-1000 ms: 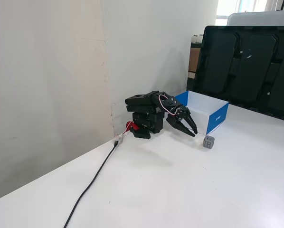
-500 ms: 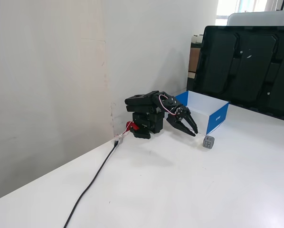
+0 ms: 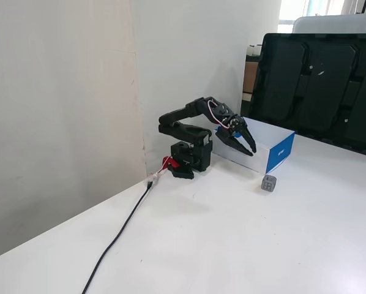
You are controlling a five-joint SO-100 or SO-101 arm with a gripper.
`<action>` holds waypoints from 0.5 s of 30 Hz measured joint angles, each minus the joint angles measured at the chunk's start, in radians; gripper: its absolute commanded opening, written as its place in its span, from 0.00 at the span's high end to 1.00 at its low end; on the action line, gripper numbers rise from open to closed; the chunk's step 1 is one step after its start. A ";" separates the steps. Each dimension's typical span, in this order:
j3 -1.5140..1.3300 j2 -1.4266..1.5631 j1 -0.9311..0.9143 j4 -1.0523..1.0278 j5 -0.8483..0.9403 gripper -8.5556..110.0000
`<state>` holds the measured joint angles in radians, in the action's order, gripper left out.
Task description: Pick the gray block and keep it in the box.
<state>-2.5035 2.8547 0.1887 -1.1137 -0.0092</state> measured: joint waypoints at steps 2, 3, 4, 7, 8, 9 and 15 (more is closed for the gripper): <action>0.115 -0.124 0.020 -0.032 -0.020 0.91; 0.181 -0.187 0.052 -0.057 -0.034 0.90; 0.253 -0.253 0.067 -0.086 -0.046 0.89; 0.387 -0.396 0.127 -0.144 -0.084 0.83; 0.416 -0.436 0.150 -0.164 -0.100 0.81; 0.449 -0.485 0.175 -0.184 -0.115 0.80; 0.609 -0.787 0.230 -0.273 -0.196 0.76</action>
<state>-1.8945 2.0678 0.4188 -1.3867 -0.2056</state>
